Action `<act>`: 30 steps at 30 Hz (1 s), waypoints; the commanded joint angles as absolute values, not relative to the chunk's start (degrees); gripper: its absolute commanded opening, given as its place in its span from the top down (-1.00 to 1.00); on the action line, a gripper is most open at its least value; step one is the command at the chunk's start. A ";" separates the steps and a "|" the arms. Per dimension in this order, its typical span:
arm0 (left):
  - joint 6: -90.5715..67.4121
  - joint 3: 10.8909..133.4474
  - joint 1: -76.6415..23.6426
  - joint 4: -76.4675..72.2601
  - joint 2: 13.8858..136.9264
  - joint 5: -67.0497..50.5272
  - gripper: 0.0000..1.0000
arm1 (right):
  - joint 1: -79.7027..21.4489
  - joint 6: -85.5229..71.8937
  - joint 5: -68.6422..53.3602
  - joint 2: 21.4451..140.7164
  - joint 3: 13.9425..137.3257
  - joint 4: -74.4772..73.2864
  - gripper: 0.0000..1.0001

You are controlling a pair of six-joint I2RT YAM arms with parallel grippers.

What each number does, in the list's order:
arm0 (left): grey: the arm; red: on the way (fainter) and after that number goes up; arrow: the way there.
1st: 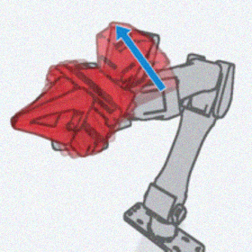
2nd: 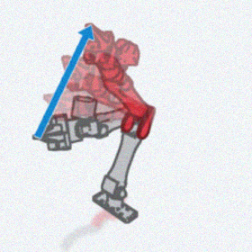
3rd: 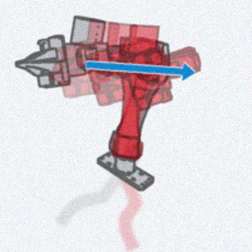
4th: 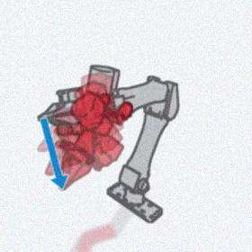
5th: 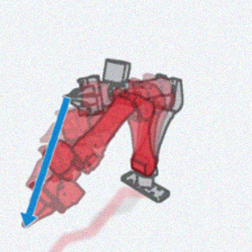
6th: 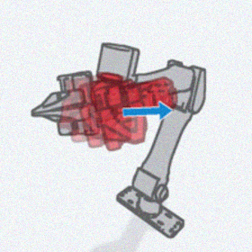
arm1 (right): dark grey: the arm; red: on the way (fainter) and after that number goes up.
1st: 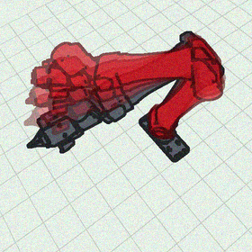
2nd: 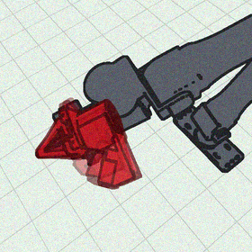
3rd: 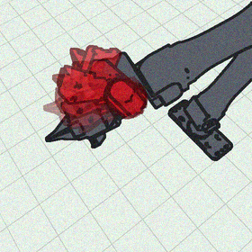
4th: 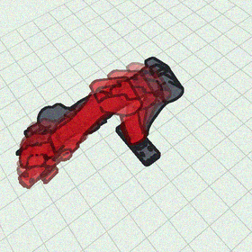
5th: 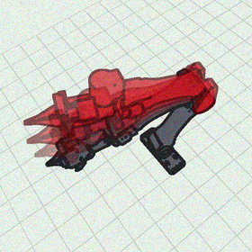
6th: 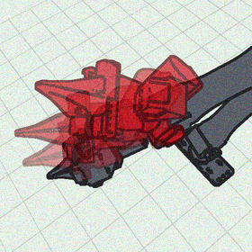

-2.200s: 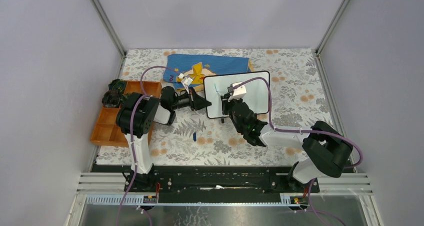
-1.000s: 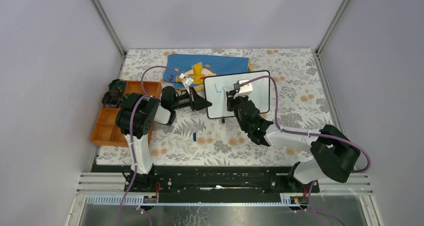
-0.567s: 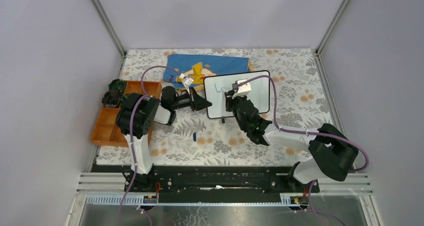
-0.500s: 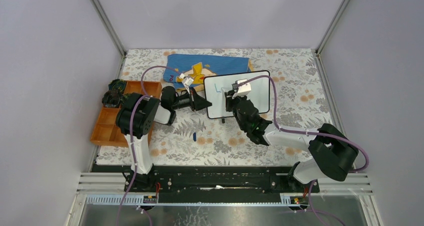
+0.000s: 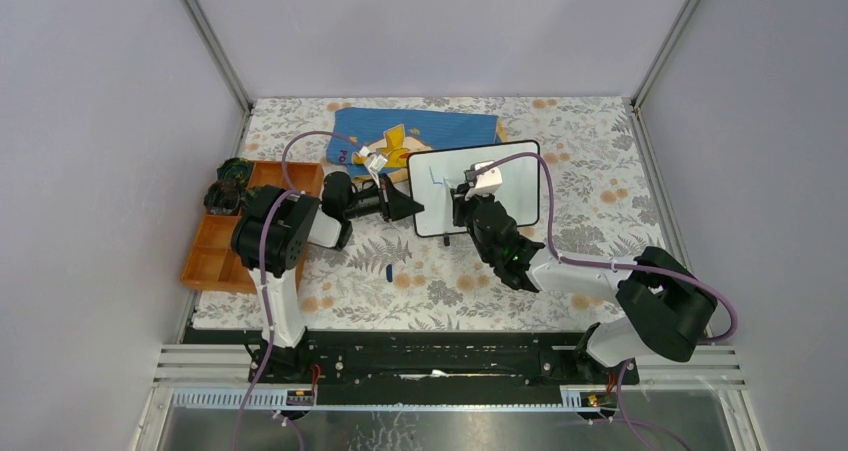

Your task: Write a sentence on the whiteboard

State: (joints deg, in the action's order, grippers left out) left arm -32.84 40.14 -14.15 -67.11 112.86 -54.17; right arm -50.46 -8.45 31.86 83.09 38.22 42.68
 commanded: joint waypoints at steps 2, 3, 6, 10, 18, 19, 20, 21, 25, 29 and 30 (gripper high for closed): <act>-30.90 39.84 -15.07 -62.12 113.04 -53.65 1.00 | -49.64 -8.70 34.02 81.67 37.70 41.53 1.00; -30.86 39.77 -15.10 -62.06 113.01 -53.68 1.00 | -49.53 -8.66 34.16 81.65 37.80 41.38 1.00; -30.85 39.73 -15.11 -62.09 113.03 -53.70 1.00 | -49.36 -8.35 34.67 81.39 37.98 41.32 1.00; -30.76 39.74 -15.12 -61.97 113.04 -53.66 1.00 | -49.28 -7.91 35.10 81.00 38.37 41.39 1.00; -30.75 39.76 -15.19 -61.96 113.03 -53.70 1.00 | -49.06 -7.13 35.68 80.99 39.28 41.56 1.00; -30.76 39.80 -15.20 -61.92 113.03 -53.63 1.00 | -49.02 -7.05 35.68 81.03 39.40 41.57 1.00; -30.71 39.77 -15.19 -61.88 113.03 -53.69 1.00 | -49.01 -6.97 35.66 81.11 39.55 41.62 1.00; -30.72 39.73 -15.20 -61.88 113.03 -53.70 1.00 | -48.96 -6.90 35.68 81.12 39.68 41.62 1.00; -30.67 39.80 -15.20 -61.74 113.03 -53.65 1.00 | -48.97 -6.55 35.79 81.21 40.28 41.86 1.00; -30.54 39.83 -15.29 -61.62 113.15 -53.63 1.00 | -48.99 -6.20 35.68 81.38 40.77 41.98 1.00; -30.47 39.84 -15.25 -61.57 113.14 -53.63 1.00 | -48.94 -6.16 35.64 81.39 40.85 42.09 1.00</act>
State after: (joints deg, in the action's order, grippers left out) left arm -32.71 40.14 -14.22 -66.98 112.86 -54.17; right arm -50.17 -7.51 32.53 82.41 38.39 41.74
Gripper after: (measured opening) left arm 0.192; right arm 0.179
